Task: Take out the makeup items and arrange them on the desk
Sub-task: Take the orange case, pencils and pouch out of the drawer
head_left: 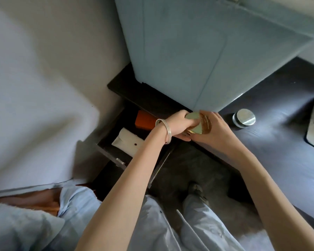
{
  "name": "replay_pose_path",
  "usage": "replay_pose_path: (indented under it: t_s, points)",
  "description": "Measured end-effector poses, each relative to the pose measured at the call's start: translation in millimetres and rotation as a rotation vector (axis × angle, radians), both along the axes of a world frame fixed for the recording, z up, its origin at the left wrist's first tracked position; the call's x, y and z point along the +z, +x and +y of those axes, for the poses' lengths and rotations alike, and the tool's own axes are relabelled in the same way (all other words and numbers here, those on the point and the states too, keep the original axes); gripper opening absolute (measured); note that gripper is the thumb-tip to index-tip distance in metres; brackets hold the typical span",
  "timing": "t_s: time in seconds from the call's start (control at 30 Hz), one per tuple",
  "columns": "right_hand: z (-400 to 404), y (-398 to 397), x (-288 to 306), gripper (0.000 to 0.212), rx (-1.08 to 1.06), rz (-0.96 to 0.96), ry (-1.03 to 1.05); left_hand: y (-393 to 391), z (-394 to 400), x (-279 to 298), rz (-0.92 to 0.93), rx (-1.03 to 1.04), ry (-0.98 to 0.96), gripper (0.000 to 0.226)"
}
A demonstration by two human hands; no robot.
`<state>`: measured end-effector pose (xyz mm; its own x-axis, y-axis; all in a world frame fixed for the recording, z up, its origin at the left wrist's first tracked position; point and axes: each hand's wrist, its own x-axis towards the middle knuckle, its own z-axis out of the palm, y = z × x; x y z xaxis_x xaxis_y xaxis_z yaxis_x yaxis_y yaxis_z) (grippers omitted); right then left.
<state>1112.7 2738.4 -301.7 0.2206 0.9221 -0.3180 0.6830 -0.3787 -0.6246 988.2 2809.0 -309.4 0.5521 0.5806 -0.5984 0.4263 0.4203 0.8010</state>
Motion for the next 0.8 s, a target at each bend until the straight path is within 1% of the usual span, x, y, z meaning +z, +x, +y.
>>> replay_pose_path:
  t_s: [0.17,0.3,0.37,0.43,0.5,0.53,0.57,0.67,0.8]
  points:
    - [-24.4,50.1,11.1,0.075,-0.045,0.022,0.017,59.4,-14.8,3.9,0.003,-0.073,-0.007,0.038]
    - [-37.2,95.1,3.9,0.084,-0.091,0.005,-0.025,106.4,-26.8,0.4,-0.004,-0.075,-0.044,0.038]
    - [-38.3,118.0,-0.2,0.086,-0.112,0.000,-0.043,129.4,-29.8,-2.8,-0.010,-0.041,-0.049,0.030]
    - [-36.7,139.8,-5.3,0.080,-0.132,0.007,-0.045,151.3,-31.1,-8.6,-0.011,0.011,-0.061,0.024]
    - [-32.0,160.4,-13.2,0.070,-0.131,0.001,-0.037,172.8,-29.6,-17.1,0.005,0.070,-0.057,0.032]
    - [-28.8,169.4,-18.9,0.069,-0.135,-0.007,-0.036,183.1,-28.1,-22.6,0.024,0.097,-0.037,0.033]
    - [-24.9,177.2,-25.0,0.070,-0.139,-0.015,-0.034,192.5,-26.8,-27.8,0.042,0.126,-0.008,0.032]
    - [-11.7,194.1,-41.8,0.082,-0.156,-0.048,-0.061,217.4,-19.9,-47.1,0.088,0.228,0.035,0.032]
    - [8.9,213.5,-62.6,0.084,-0.102,-0.106,-0.082,241.1,-9.5,-70.0,0.150,0.302,0.053,0.036]
